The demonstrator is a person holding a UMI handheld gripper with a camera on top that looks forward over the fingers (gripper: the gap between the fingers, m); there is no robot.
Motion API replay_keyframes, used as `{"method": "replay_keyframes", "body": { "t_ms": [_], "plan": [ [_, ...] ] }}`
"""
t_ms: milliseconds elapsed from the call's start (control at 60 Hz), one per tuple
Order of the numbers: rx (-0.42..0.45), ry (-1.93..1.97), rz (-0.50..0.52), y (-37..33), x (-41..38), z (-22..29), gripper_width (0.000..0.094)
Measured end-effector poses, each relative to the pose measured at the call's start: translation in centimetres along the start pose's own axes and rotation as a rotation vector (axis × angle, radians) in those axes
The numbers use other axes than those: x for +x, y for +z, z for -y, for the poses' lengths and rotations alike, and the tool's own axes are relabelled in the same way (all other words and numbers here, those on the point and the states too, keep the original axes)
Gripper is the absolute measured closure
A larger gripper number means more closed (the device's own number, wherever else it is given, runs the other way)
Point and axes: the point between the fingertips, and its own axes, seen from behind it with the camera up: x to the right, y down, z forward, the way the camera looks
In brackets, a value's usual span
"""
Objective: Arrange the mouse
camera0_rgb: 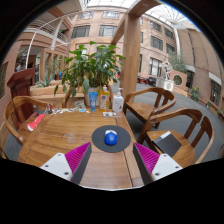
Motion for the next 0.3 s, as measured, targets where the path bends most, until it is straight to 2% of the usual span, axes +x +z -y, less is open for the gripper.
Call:
{"method": "replay_keyframes", "body": {
  "t_ms": [300],
  "plan": [
    [0.006,-0.019,-0.009,-0.83,0.57,-0.9,0.0082]
  ]
}}
